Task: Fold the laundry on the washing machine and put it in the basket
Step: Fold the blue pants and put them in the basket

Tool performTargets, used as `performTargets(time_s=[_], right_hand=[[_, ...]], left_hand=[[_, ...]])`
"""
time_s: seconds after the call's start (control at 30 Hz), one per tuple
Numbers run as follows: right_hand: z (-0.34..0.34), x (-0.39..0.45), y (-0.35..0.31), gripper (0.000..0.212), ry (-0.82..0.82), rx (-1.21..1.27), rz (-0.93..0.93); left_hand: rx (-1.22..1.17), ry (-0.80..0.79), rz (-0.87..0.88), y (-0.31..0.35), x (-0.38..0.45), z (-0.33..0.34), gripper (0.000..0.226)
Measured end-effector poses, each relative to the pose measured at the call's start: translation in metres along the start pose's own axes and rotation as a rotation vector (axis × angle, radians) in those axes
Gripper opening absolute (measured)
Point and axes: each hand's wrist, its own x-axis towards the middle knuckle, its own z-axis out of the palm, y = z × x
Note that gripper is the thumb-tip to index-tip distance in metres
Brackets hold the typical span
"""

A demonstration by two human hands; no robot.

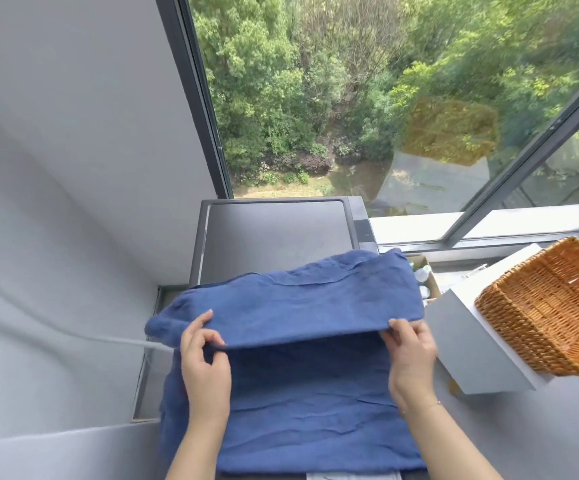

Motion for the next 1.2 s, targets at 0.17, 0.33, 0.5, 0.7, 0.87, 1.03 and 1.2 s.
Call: performTargets(time_s=[0.17,0.33,0.5,0.7,0.87,1.03,1.2], right_hand=[[-0.021,-0.014,0.032,0.015,-0.023,0.102,0.374],[-0.008,-0.009,0.016,0.009,-0.098,0.199,0.555],[0.005,0.022,0.005,0.020,-0.105,0.110,0.607],[0.016,0.050,-0.001,0.021,-0.130,-0.116,0.400],[0.000,0.032,-0.008,0.018,-0.079,-0.180,0.058],[-0.027,-0.001,-0.011,0.046,0.036,-0.053,-0.158],[-0.065,-0.028,0.008,0.055,0.325,0.001,-0.251]], left_hand=[[-0.391,0.341,-0.563,-0.012,-0.029,0.006,0.035],[-0.827,0.275,-0.947,0.000,-0.013,0.001,0.034],[-0.808,0.122,-1.162,0.018,0.026,0.000,0.016],[-0.970,0.253,-1.098,0.039,0.055,-0.002,0.014],[-1.061,0.154,-0.866,0.045,0.051,-0.007,0.032],[-1.071,0.026,-0.689,0.034,0.035,-0.027,0.034],[-1.067,-0.030,-0.714,0.006,0.004,-0.047,0.032]])
